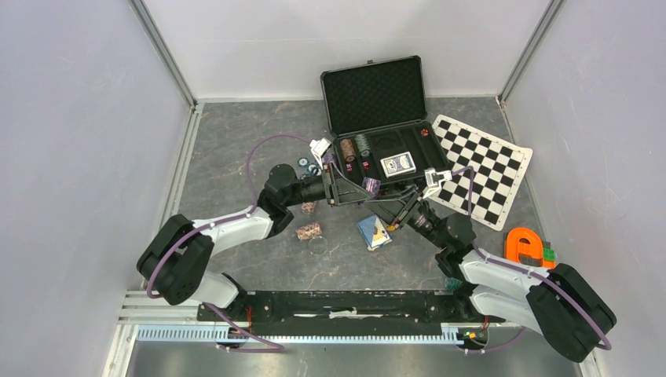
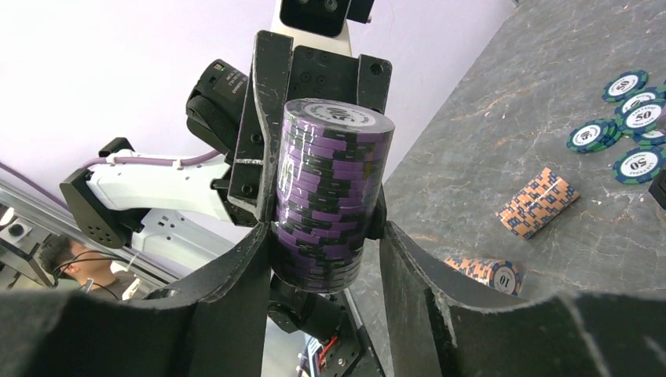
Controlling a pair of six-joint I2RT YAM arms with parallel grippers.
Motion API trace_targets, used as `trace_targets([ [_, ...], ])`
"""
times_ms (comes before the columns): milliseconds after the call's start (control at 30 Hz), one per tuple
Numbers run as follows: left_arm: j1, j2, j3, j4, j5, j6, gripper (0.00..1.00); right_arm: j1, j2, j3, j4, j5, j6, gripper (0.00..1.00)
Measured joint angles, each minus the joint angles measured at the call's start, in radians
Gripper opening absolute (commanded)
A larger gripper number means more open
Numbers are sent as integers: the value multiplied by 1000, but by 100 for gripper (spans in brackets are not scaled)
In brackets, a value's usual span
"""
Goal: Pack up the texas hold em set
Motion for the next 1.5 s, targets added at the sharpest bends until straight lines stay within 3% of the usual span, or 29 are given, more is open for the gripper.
trace_targets([
  [200,3,0,0,9,8,-11,75,0,-39,0,-43,0,-26,30],
  [300,12,-3,-1,19,27,-23,87,2,-69,2,-117,8,-68,29],
  [500,126,-105,-16,-101,5,23,97,5,-123,60,-406,68,-228,26],
  [800,170,-309,7,-572,-167,300,99,-1,-73,284,-803,278,-516,23],
  [967,170,-378,7,-773,-282,417,99,-52,56,458,-891,378,-653,22],
  [1133,170,-431,7,-897,-380,504,99,-169,202,595,-911,382,-732,21],
  [1233,170,-435,5,-932,-417,534,99,-206,341,708,-957,345,-779,33],
  [1300,170,-435,0,-954,-432,553,99,-208,411,735,-976,302,-798,54],
  [1433,170,-435,-7,-983,-451,582,99,-207,404,659,-1024,230,-833,74],
  [1500,170,-436,-11,-998,-469,600,100,-207,363,609,-1058,214,-855,78],
])
